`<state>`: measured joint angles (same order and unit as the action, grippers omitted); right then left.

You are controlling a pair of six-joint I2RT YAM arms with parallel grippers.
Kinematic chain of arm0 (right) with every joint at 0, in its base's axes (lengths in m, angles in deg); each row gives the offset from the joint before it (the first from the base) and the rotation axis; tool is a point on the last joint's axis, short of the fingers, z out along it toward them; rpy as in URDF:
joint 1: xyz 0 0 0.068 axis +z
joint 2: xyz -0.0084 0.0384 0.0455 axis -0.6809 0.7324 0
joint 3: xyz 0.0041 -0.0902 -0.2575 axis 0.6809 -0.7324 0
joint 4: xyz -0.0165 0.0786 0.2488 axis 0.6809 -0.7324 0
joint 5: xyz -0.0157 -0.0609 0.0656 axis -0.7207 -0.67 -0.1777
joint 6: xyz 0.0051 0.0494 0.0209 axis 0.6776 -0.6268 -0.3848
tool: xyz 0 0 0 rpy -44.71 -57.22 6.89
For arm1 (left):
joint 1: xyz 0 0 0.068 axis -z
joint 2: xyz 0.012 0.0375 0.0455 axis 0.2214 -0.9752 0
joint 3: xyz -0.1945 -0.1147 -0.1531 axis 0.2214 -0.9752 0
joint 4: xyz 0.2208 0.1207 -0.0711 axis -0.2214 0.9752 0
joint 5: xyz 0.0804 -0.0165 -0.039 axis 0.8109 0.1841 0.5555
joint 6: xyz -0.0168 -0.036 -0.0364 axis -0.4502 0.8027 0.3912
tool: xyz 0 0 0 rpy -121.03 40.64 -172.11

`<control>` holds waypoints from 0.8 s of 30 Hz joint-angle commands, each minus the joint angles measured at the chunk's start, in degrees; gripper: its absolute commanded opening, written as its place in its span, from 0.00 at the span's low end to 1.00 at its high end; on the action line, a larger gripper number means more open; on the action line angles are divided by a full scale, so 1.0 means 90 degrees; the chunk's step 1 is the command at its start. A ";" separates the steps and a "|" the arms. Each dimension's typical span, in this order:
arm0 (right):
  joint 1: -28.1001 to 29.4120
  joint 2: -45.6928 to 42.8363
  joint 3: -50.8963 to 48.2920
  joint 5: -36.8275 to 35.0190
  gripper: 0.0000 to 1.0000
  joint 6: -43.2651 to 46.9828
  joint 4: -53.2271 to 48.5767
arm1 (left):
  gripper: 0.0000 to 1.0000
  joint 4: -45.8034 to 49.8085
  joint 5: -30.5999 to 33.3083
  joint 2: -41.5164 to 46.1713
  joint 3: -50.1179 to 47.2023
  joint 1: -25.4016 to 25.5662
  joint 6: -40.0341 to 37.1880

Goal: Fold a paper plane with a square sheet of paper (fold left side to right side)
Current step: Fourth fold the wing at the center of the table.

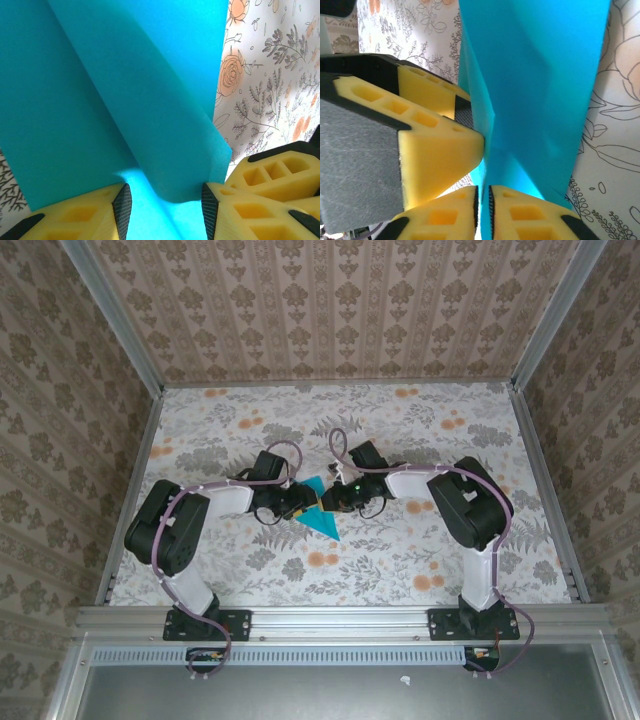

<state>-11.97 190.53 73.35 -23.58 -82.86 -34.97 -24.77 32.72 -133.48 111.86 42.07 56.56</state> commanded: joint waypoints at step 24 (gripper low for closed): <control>0.0065 0.0243 0.0090 0.0412 0.21 -0.0224 0.0298 | 0.43 0.0604 0.0314 -0.0122 0.0086 0.0048 -0.0109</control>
<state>-11.86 191.87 73.79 -22.40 -83.54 -34.67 -23.72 33.29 -133.48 112.21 42.13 56.56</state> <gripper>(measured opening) 0.211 0.427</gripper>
